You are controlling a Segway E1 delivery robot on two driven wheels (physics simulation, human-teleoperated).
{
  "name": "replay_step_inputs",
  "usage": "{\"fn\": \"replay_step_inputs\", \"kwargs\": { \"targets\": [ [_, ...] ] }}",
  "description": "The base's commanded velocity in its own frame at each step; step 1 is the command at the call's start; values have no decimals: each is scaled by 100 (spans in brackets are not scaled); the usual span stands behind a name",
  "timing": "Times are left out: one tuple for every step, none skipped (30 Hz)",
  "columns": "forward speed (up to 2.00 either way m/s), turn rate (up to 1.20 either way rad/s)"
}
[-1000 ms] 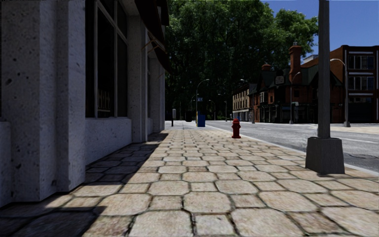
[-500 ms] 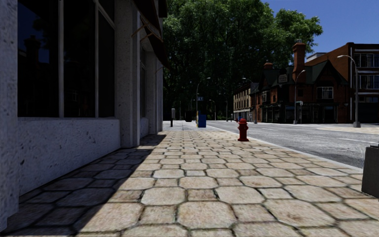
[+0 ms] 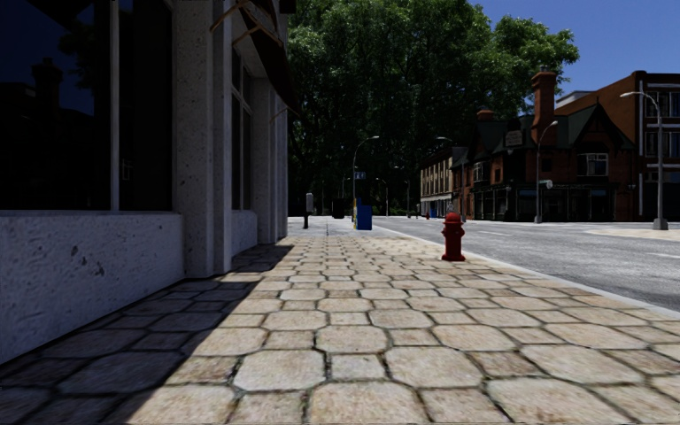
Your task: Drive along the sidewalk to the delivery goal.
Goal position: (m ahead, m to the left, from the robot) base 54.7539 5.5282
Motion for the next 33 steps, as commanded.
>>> {"fn": "replay_step_inputs", "kwargs": {
  "targets": [
    [200,0],
    [200,0],
    [200,0],
    [200,0],
    [200,0],
    [200,0],
    [200,0],
    [200,0],
    [200,0],
    [200,0],
    [200,0],
    [200,0],
    [200,0],
    [200,0],
    [200,0],
    [200,0],
    [200,0],
    [200,0],
    [200,0],
    [200,0],
    [200,0],
    [200,0],
    [200,0],
    [200,0],
    [200,0],
    [200,0],
    [200,0],
    [200,0],
    [200,0],
    [200,0],
    [200,0],
    [200,0],
    [200,0]
  ]
}}
